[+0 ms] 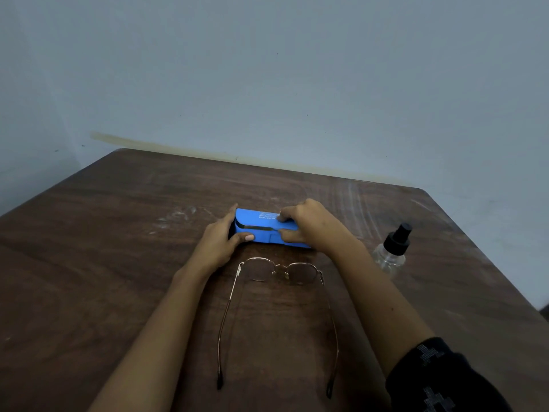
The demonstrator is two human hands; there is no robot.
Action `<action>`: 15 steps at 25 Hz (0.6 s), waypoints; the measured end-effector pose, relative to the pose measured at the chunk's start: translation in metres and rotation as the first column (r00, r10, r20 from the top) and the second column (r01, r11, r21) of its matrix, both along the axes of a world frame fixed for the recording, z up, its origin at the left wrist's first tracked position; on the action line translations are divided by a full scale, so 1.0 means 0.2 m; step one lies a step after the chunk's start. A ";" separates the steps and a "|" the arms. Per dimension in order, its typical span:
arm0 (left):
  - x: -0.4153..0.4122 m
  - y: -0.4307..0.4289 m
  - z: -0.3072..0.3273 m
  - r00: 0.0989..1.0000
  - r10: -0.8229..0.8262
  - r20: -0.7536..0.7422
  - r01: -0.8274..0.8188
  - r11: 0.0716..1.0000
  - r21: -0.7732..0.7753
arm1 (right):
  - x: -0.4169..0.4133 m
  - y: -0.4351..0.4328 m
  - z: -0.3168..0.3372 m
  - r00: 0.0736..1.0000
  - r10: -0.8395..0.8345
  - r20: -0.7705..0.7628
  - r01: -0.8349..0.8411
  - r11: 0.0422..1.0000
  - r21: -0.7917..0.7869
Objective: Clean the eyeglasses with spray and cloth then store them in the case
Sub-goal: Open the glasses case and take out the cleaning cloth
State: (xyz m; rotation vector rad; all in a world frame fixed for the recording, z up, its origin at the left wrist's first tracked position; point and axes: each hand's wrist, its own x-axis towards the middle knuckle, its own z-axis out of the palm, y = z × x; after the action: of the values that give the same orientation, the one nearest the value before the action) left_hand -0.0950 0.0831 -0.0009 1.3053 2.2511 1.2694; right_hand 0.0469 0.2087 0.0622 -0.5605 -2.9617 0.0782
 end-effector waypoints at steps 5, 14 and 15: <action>-0.02 0.00 0.00 0.999 -0.042 -0.014 0.042 0.999 0.026 | 0.05 0.01 -0.06 0.966 -0.071 -0.249 0.057 0.997 -0.060; -0.03 0.01 -0.01 0.999 0.036 0.012 -0.037 0.999 0.026 | 0.03 0.07 -0.20 0.587 -0.516 -0.625 0.129 0.821 -0.556; -0.03 0.01 -0.01 0.999 0.037 0.023 -0.038 0.999 0.024 | 0.03 0.07 -0.20 0.520 -0.541 -0.661 0.091 0.805 -0.587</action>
State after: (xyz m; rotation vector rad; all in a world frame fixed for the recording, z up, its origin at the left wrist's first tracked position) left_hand -0.1003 0.0860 -0.0026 1.2562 2.2618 1.3221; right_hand 0.0527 0.2229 0.0215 -0.8495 -1.8480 0.8329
